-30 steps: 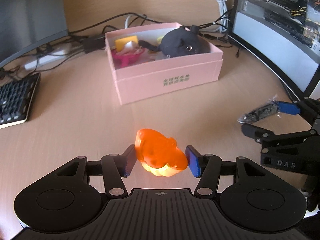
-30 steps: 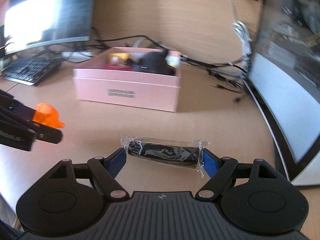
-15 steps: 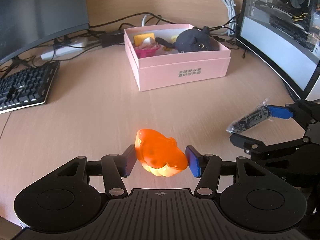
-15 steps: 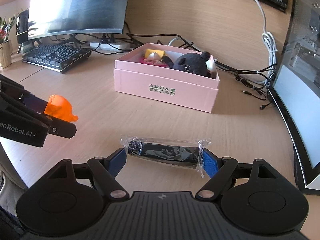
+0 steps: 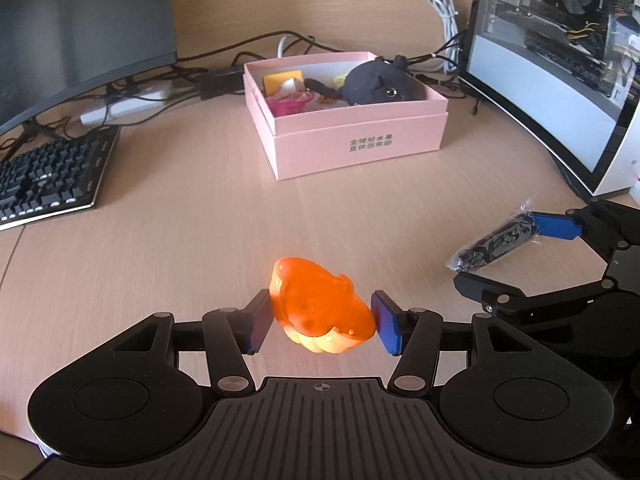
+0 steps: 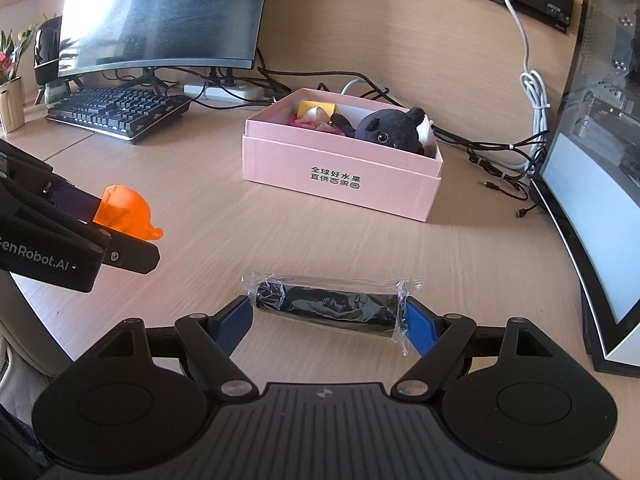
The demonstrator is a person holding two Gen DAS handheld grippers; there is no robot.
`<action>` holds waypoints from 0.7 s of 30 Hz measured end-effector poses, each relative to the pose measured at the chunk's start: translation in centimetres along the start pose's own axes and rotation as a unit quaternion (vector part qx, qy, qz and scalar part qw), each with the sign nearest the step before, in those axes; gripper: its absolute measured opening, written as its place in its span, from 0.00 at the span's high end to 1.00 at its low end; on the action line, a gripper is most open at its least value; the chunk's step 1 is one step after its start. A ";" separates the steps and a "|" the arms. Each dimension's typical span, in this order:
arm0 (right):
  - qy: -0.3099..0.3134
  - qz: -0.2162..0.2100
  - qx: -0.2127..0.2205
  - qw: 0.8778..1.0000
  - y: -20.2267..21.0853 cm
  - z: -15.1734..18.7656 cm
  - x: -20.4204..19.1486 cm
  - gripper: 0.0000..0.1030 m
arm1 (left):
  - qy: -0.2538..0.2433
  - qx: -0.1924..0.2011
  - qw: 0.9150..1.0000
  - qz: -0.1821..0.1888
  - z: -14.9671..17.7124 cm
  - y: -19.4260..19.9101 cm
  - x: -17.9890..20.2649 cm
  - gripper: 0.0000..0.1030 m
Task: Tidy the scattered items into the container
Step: 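Lift the orange translucent toy with the left gripper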
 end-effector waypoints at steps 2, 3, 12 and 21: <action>0.000 0.003 0.000 1.000 0.1 0.0 -0.1 0.22 | -0.002 0.002 1.000 0.003 0.0 0.0 0.1 0.43; 0.001 0.004 0.001 1.000 0.2 0.0 -0.1 0.22 | -0.004 0.003 1.000 0.004 0.0 0.0 0.2 0.43; 0.007 0.010 0.008 1.000 0.8 0.1 0.0 0.22 | -0.001 0.006 1.000 0.010 -0.3 0.0 0.2 0.43; 0.009 0.013 0.035 0.999 1.2 -2.3 0.9 0.22 | 0.013 0.025 1.000 0.007 -1.9 -0.1 -0.2 0.43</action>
Point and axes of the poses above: each gripper's, at about its wrist camera, not at the fingertips, and y roughly against the way its jaws point, x to its right, z to its underside, the point moved 2 cm from there along -y, roughly the way its jaws point, and after that the axes turned 10 degrees about -y, right-handed, at the moved point
